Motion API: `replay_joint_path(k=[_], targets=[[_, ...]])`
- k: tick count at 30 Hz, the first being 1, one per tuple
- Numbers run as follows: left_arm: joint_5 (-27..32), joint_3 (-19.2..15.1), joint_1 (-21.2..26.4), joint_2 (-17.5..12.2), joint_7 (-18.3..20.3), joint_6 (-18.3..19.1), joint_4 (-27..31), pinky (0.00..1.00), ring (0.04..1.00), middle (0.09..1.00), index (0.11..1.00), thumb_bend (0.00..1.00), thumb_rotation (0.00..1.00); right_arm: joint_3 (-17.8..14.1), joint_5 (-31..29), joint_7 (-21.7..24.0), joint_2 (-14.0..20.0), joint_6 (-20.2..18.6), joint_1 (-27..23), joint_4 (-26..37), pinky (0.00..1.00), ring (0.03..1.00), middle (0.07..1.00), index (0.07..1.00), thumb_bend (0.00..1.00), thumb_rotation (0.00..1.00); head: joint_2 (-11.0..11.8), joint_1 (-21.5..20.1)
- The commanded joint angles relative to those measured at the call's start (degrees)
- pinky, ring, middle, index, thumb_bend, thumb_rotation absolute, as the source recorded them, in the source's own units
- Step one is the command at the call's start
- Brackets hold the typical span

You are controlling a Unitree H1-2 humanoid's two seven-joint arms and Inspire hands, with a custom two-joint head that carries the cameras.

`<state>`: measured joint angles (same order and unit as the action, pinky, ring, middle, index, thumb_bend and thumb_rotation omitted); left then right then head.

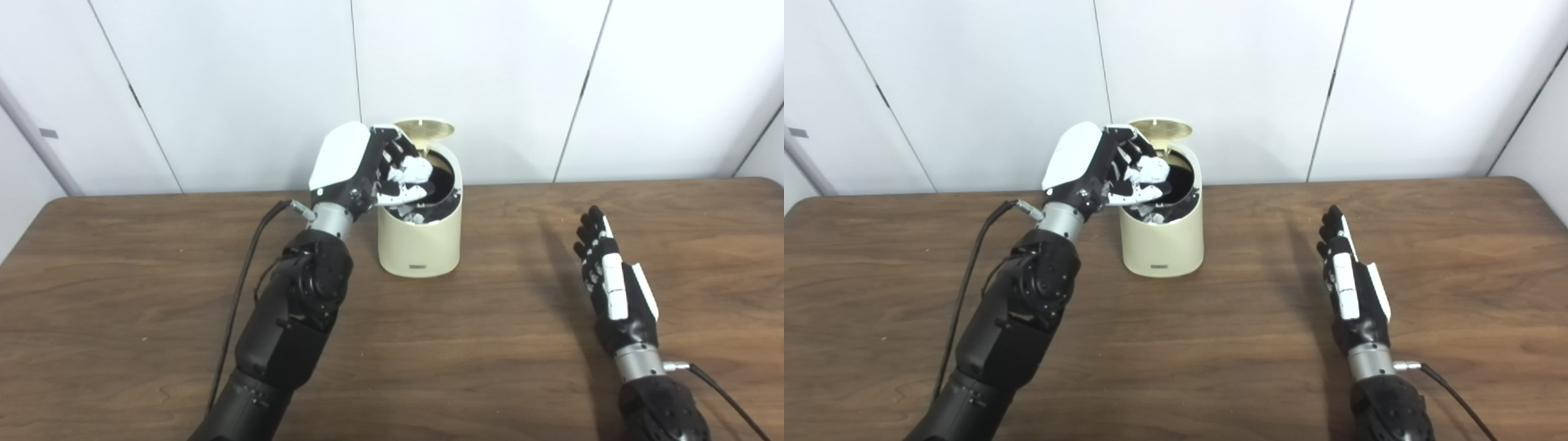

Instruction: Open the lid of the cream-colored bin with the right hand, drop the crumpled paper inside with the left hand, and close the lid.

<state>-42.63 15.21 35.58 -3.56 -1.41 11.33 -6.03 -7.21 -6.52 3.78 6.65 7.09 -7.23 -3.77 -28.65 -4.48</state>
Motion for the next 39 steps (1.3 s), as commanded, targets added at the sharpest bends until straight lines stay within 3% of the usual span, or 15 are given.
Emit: replay_joint_path(k=[1,16,22,28,31,32,34,39], targets=[[-0.9,0.0,3.6,0.7,-2.3,-0.3,0.1,0.30,0.413,0.512,0.520,0.47,0.00,0.0,-0.5,-0.2,-0.5,0.7,1.8,-2.3,1.00,1.000,1.000,1.000,0.56,1.00,0.1,-0.1],[-2.9,1.8,4.2,1.5,-5.7,-0.4,-2.9,0.29,0.404,0.502,0.525,0.47,0.00,-0.2,-1.1,0.2,-0.4,0.3,2.4,-1.6,1.00,1.000,1.000,1.000,0.56,1.00,0.1,-0.2],[-4.4,3.3,4.0,0.4,-6.5,-0.6,-3.2,0.30,0.409,0.522,0.526,0.47,0.00,-0.3,-1.8,0.5,-0.3,0.9,2.5,-2.1,1.00,1.000,1.000,1.000,0.56,1.00,0.2,-0.1],[-8.7,5.5,4.1,-0.7,-5.6,1.6,-3.0,0.30,0.419,0.548,0.506,0.47,0.00,-0.4,-2.5,1.0,0.0,1.3,2.5,-2.5,1.00,1.000,1.000,1.000,0.57,1.00,0.2,0.0],[-11.3,6.5,4.1,-1.3,-3.8,3.6,-2.4,0.43,0.454,0.534,0.480,0.50,0.00,-0.4,-2.7,1.2,0.2,1.5,2.4,-2.5,1.00,1.000,1.000,1.000,0.57,1.00,0.2,0.0],[-11.8,6.7,4.1,-1.4,-3.3,4.0,-2.1,0.47,0.528,0.542,0.477,0.50,0.00,-0.3,-2.8,1.2,0.2,1.5,2.4,-2.5,1.00,1.000,1.000,1.000,0.57,1.00,0.2,0.0],[-12.3,6.8,4.0,-1.4,-2.4,4.7,-1.7,0.50,0.595,0.555,0.472,0.51,0.00,-0.3,-3.0,1.2,0.2,1.4,2.4,-2.4,1.00,1.000,0.999,1.000,0.57,1.00,0.2,0.0],[-12.9,6.8,3.7,-1.3,-1.6,4.8,-1.4,0.52,0.613,0.556,0.472,0.51,0.00,-0.4,-2.9,1.0,0.1,1.4,2.4,-2.4,1.00,1.000,0.999,1.000,0.57,1.00,0.4,0.0]])
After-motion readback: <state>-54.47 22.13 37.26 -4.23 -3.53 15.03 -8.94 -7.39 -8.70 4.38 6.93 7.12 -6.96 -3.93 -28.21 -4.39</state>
